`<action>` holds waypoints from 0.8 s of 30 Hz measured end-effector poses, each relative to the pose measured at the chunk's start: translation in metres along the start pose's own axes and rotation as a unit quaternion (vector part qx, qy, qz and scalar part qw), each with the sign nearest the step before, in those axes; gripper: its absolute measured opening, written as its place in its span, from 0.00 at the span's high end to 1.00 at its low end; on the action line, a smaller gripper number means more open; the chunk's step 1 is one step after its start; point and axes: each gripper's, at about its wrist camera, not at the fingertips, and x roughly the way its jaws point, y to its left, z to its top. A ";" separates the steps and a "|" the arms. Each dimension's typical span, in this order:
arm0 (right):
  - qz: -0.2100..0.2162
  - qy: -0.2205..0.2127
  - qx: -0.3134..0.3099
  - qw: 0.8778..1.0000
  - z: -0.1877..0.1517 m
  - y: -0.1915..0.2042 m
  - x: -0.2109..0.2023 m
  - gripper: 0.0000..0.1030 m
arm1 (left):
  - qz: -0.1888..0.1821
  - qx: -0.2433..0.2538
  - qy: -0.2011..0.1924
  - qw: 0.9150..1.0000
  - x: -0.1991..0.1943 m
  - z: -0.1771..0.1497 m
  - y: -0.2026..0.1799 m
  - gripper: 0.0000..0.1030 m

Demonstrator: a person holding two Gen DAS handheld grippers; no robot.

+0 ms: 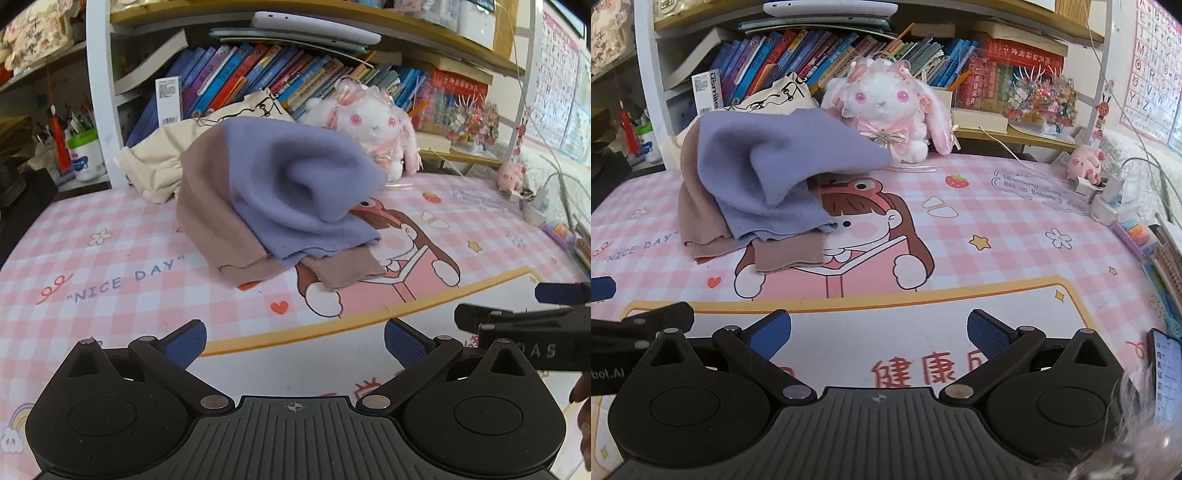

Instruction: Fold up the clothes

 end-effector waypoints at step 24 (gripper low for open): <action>0.138 0.023 -0.009 0.990 0.008 -0.075 0.033 0.00 | 0.188 -0.003 0.026 0.982 -0.007 0.021 -0.081 0.00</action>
